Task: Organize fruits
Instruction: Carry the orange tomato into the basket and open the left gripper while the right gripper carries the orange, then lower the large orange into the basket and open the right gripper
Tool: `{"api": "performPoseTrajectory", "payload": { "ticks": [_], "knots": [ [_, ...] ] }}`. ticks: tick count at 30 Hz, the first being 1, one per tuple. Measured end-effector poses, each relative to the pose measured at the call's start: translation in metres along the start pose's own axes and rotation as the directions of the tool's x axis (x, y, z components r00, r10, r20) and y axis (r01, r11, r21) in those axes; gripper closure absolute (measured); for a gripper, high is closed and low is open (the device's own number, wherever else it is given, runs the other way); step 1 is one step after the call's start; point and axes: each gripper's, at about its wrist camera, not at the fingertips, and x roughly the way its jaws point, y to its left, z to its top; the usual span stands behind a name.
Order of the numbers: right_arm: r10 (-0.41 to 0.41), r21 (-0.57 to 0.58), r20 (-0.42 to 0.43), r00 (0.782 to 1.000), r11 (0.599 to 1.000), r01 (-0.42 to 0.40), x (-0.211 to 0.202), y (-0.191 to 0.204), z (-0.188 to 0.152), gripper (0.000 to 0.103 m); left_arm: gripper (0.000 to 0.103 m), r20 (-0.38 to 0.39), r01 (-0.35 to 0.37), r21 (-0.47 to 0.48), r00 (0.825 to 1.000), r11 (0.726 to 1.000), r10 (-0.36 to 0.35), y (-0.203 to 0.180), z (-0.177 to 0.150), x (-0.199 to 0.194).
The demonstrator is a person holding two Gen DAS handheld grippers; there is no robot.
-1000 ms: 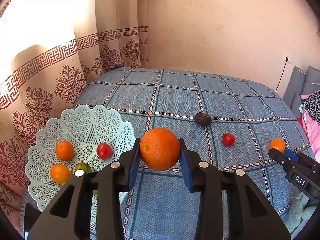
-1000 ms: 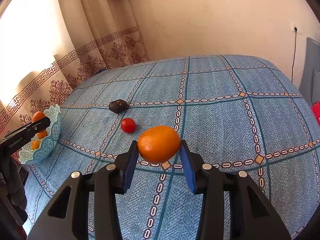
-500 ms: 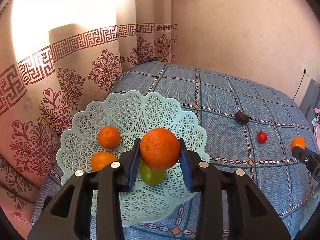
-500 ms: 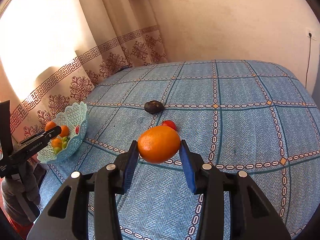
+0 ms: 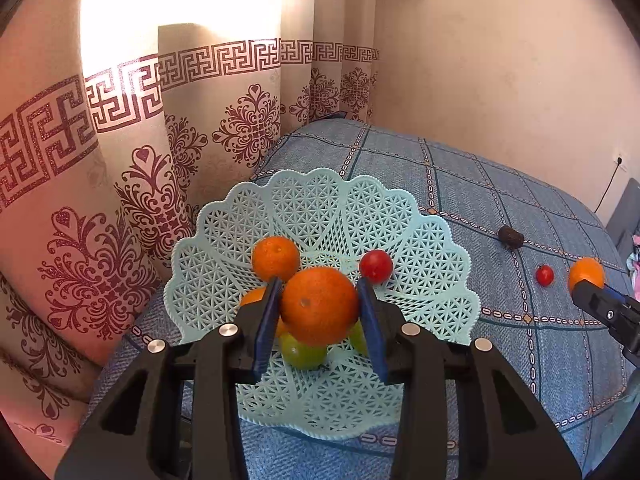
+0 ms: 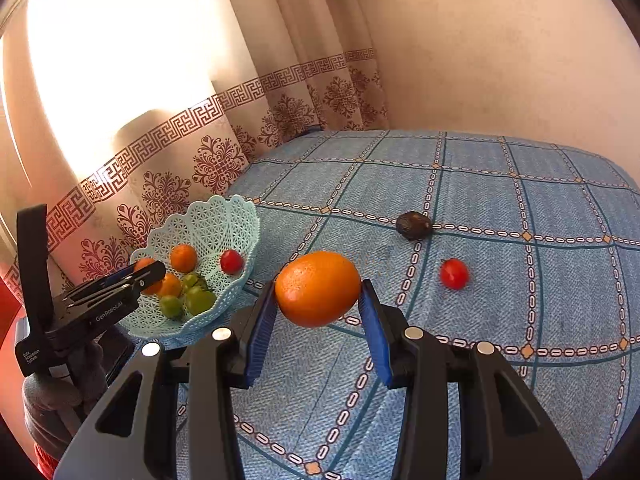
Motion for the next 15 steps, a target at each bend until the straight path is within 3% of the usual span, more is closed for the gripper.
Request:
{"api": "performPoseTrajectory", "payload": {
  "ticks": [2,8,15],
  "knots": [
    [0.012,-0.014,-0.003,1.0,1.0,-0.012,0.005,0.011,0.001,0.061,0.041,0.017,-0.006,-0.011,1.0,1.0,0.006,0.006,0.0,-0.004],
    [0.045,-0.049,-0.021,0.999,0.998,-0.046,0.022,0.042,0.007,0.061,0.039,0.039,-0.022,-0.017,0.999,1.0,0.022,0.016,0.001,-0.01],
    [0.068,-0.09,-0.045,0.997,0.993,-0.072,0.044,0.071,0.015,0.061,0.025,0.069,-0.057,-0.003,0.996,0.998,0.058,0.023,0.0,-0.017]
  ]
}}
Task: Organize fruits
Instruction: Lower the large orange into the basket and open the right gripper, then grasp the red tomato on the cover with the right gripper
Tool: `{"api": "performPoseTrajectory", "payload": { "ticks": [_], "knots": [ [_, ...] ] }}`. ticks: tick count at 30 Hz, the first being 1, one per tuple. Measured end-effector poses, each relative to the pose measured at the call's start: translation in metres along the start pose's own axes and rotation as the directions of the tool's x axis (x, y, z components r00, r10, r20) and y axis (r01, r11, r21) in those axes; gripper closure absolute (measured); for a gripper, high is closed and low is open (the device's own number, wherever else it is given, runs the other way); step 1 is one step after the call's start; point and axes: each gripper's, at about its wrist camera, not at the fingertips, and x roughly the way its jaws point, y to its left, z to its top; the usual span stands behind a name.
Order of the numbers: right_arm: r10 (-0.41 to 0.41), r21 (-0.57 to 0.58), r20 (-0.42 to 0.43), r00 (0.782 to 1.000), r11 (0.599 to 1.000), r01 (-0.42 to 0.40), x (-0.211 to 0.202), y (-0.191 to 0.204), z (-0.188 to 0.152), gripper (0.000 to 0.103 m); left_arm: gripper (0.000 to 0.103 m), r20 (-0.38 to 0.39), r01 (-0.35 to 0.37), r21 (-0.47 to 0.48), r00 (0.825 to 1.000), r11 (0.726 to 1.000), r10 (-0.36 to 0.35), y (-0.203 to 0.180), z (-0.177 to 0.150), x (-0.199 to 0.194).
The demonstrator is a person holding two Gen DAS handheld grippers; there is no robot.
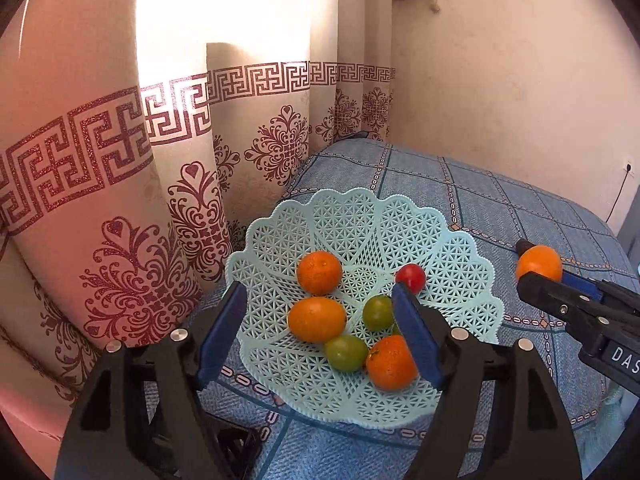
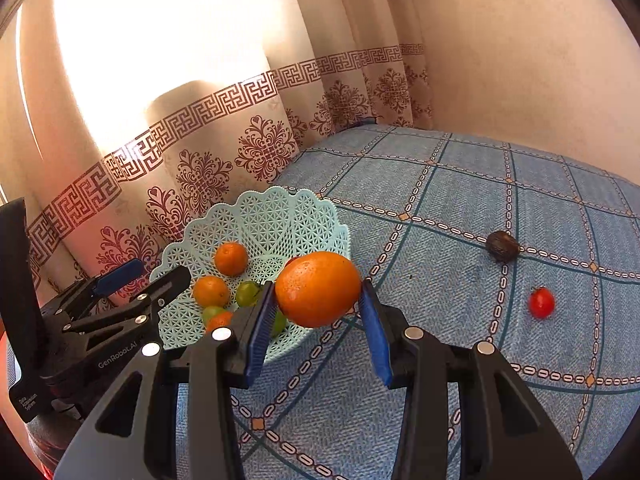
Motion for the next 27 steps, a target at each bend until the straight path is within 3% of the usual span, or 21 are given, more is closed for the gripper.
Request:
{"api": "performPoseTrajectory", "payload": {
  "ticks": [7,10,27],
  "knots": [
    [0.014,-0.01,-0.027,1.0,1.0,-0.014,0.021,0.013,0.008,0.06,0.02,0.008,-0.01,-0.014,1.0,1.0,0.01,0.01,0.0,-0.002],
    [0.019,-0.008,-0.023,1.0,1.0,-0.019,0.023,0.014,0.006,0.051,0.019,0.004,-0.012,-0.02,1.0,1.0,0.012,0.012,0.0,0.0],
    [-0.022,0.015,-0.011,1.0,1.0,0.022,0.006,-0.015,-0.009,0.051,0.018,-0.003,0.008,0.011,1.0,1.0,-0.008,-0.012,0.002,0.004]
  ]
}}
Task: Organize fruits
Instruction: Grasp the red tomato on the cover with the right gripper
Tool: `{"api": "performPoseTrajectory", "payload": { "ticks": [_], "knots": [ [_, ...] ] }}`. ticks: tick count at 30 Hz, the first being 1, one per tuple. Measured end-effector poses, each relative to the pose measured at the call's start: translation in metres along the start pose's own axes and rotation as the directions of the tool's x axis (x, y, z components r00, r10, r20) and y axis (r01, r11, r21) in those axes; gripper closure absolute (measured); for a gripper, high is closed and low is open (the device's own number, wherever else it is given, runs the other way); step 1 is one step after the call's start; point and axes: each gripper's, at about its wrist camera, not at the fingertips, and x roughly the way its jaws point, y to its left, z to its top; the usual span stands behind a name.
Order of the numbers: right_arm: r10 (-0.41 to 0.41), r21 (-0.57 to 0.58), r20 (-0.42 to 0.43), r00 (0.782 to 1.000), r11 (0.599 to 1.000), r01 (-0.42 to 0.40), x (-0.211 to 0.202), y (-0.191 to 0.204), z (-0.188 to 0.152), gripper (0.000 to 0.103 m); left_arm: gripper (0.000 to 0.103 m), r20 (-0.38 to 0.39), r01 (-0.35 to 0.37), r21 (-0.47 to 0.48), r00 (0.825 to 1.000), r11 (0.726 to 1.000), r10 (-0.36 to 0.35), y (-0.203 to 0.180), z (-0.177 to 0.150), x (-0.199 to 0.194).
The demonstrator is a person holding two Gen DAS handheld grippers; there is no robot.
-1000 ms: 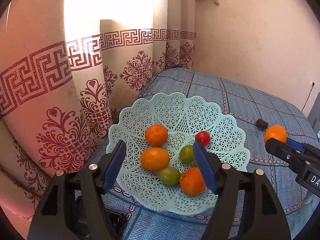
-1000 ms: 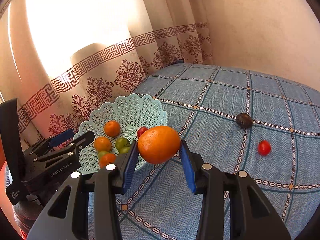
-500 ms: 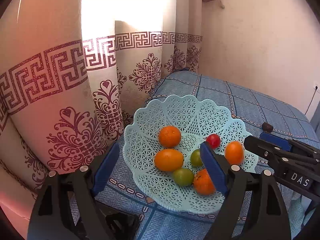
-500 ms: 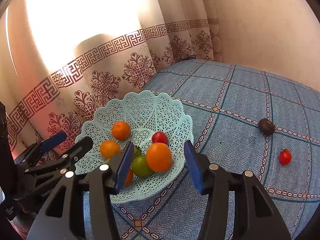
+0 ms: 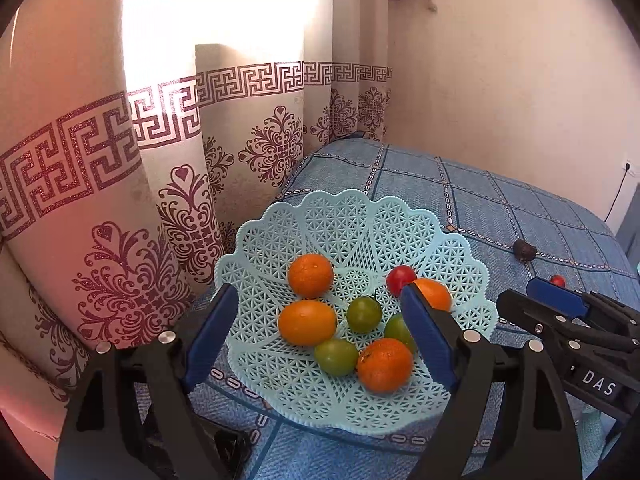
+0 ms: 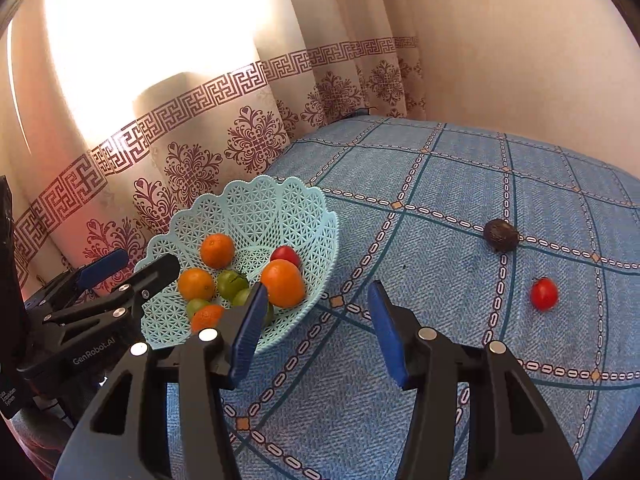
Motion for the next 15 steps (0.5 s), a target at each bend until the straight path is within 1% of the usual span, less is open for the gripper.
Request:
{"api": "performPoseTrajectory", "payload": {
  "ticks": [1,3,4,8,15],
  "knots": [
    [-0.005,0.005,0.001,1.0,1.0,0.005,-0.001,-0.003,-0.001,0.051,0.017,0.0,0.002,0.003,1.0,1.0,-0.002,-0.003,0.0,0.0],
    [-0.013,0.016,0.003,1.0,1.0,0.013,-0.004,-0.011,-0.002,0.051,0.012,0.001,0.005,0.013,1.0,1.0,-0.005,-0.009,0.002,0.001],
    [-0.018,0.021,0.002,1.0,1.0,0.018,-0.005,-0.015,-0.003,0.051,0.012,0.005,0.006,0.018,1.0,1.0,-0.006,-0.012,0.002,0.0],
    [-0.049,0.048,-0.004,0.999,0.998,0.049,-0.009,-0.031,-0.007,0.051,0.011,0.006,0.018,0.037,1.0,0.999,-0.018,-0.024,0.003,-0.002],
    [-0.142,0.083,-0.018,0.99,0.986,0.143,-0.013,-0.059,-0.012,0.051,0.01,-0.002,0.038,0.075,0.999,0.996,-0.038,-0.048,0.002,-0.001]
  ]
}}
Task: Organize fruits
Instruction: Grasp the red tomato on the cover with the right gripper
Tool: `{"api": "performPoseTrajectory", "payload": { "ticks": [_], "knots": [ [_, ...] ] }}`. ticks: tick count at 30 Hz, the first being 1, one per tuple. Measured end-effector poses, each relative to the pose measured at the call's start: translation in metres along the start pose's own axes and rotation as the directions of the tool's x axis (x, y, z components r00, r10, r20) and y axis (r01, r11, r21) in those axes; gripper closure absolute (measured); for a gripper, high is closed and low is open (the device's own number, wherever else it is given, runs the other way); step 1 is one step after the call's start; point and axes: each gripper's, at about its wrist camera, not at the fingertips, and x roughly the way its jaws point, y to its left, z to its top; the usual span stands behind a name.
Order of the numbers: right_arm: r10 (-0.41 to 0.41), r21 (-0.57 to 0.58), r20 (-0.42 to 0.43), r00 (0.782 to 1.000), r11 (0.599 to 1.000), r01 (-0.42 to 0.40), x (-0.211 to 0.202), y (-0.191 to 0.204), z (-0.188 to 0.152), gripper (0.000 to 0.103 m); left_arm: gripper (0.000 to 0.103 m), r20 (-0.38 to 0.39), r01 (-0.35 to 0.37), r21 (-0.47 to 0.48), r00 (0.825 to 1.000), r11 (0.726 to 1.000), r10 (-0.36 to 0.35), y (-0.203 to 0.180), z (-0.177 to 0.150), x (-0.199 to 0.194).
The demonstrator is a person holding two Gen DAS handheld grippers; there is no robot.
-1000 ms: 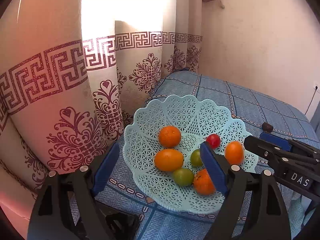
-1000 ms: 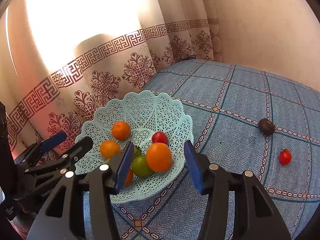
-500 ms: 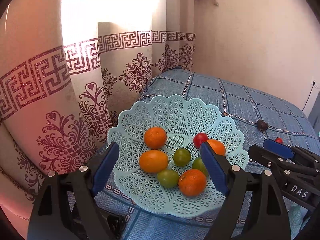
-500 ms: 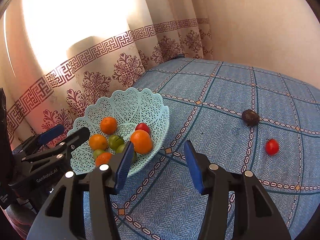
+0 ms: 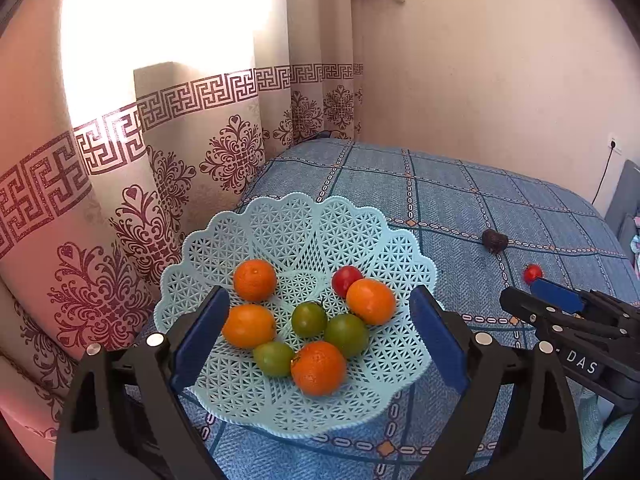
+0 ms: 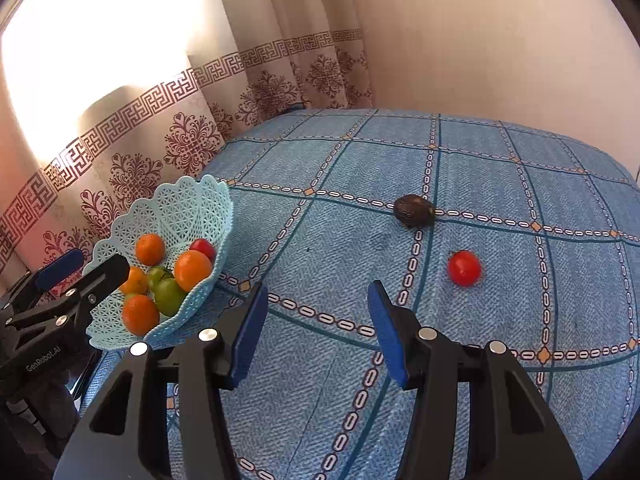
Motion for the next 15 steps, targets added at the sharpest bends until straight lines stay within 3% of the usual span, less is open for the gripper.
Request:
{"api": "performPoseTrajectory", "payload": {
  "ticks": [15],
  "knots": [
    [-0.113,0.075,0.0,0.994,0.991,0.113,0.002,-0.066,-0.001,0.051,0.01,-0.008,0.043,0.082,0.999,0.996,-0.043,-0.046,-0.001,0.001]
  ]
}}
